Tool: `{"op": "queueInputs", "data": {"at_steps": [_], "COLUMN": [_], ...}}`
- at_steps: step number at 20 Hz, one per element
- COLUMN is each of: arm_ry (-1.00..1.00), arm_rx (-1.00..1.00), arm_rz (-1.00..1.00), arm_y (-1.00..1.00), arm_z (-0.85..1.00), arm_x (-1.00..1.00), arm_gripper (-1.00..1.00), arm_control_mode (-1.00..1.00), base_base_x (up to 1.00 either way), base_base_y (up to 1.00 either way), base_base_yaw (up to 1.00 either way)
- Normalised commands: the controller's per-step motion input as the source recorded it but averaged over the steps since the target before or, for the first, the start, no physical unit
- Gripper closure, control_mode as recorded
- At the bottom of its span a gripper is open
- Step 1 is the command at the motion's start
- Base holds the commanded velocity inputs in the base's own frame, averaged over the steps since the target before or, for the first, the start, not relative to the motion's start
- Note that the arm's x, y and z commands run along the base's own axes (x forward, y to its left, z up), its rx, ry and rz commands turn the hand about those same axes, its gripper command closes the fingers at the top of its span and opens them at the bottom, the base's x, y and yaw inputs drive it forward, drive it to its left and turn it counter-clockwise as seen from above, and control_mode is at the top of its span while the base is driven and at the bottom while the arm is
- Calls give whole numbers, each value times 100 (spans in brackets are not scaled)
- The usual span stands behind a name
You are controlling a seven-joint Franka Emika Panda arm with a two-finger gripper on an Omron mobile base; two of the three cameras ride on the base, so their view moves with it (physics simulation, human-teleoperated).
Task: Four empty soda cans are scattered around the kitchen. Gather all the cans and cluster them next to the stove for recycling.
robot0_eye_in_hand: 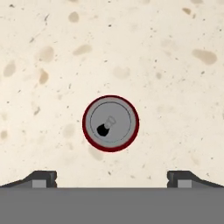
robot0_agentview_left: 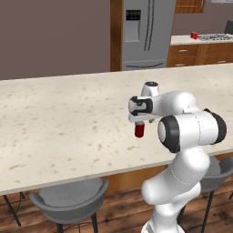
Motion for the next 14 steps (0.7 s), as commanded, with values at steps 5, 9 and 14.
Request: {"op": "queueInputs", "data": {"at_steps": [5,9,14], "arm_ry": [3,4,5], "arm_rx": [0,0,0], "arm_rz": [0,0,0], "arm_y": [0,0,0], "arm_z": [-15,-14,-7], "arm_x": [12,17,16], "arm_gripper": [-100,-100,-100], "arm_control_mode": [-100,-100,-100], "base_base_x": [0,0,0], "base_base_y": [0,0,0], "base_base_yaw": [0,0,0]}}
